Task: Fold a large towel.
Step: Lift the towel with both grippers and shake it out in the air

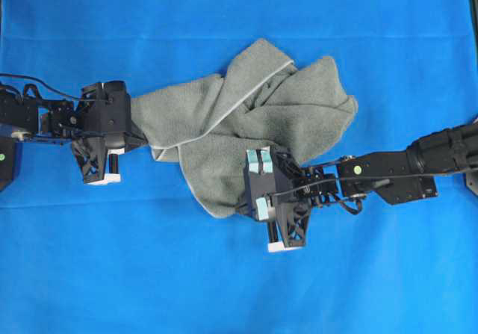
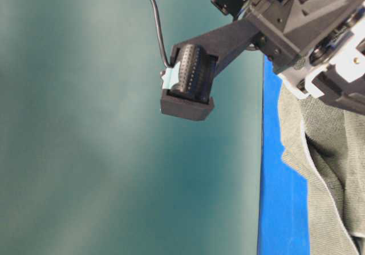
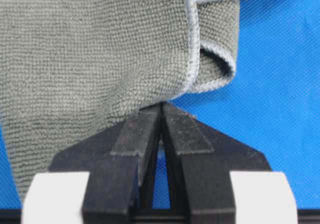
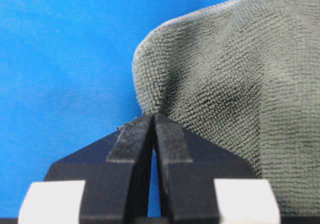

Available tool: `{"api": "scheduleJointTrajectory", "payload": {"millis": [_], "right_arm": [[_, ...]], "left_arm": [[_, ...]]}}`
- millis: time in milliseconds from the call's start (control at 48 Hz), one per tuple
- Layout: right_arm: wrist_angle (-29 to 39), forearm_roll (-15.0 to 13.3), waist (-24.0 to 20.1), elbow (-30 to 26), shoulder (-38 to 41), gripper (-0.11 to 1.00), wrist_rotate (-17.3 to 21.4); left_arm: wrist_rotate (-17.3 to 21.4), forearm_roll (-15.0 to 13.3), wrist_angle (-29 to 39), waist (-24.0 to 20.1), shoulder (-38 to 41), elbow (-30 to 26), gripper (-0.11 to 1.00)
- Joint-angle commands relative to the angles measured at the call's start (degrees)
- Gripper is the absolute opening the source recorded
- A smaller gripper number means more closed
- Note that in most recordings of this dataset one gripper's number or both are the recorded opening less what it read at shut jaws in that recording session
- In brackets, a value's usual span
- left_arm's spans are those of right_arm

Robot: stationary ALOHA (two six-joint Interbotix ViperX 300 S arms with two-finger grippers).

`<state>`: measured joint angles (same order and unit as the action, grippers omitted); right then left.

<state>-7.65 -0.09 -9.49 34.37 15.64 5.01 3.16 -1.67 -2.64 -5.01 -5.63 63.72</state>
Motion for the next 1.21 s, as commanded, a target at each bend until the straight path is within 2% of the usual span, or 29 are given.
{"api": "scheduleJointTrajectory", "payload": {"millis": [0,208,313,438,688,959,1063,1188], "right_arm": [[-0.4,-0.1,-1.0,-1.1,-2.3,0.01,-0.1],[1.5,0.0,-2.7,-1.0,-7.8,0.0,0.0],[5.9,0.0,-3.3,-0.9,-13.2,0.0,-0.1],[12.6,0.0,-3.6,-0.7,-21.5,0.0,0.2],[19.7,0.0,-3.6,0.7,-37.4,0.0,0.3],[15.4,-0.2,-2.7,5.2,-47.7,0.0,0.2],[15.6,-1.1,-0.5,6.1,-51.1,0.0,0.2],[18.2,-2.7,5.4,6.9,-55.9,0.0,0.2]], "left_arm": [[-0.2,-0.1,3.2,-0.2,-2.4,-0.8,0.01],[-0.3,-0.1,14.7,-0.4,-12.0,-5.6,0.01],[-0.4,-0.1,20.2,-0.4,-18.5,-9.1,0.01],[-0.5,-0.1,22.9,-0.4,-26.3,-12.1,0.01],[-0.9,-0.1,21.7,-1.3,-37.4,-14.8,0.01],[-4.8,-0.1,14.7,-3.0,-40.7,-16.6,0.01],[-5.8,-0.1,13.1,-5.4,-41.0,-17.9,0.01],[-5.6,-0.1,9.6,-10.8,-40.9,-19.7,0.01]]}}
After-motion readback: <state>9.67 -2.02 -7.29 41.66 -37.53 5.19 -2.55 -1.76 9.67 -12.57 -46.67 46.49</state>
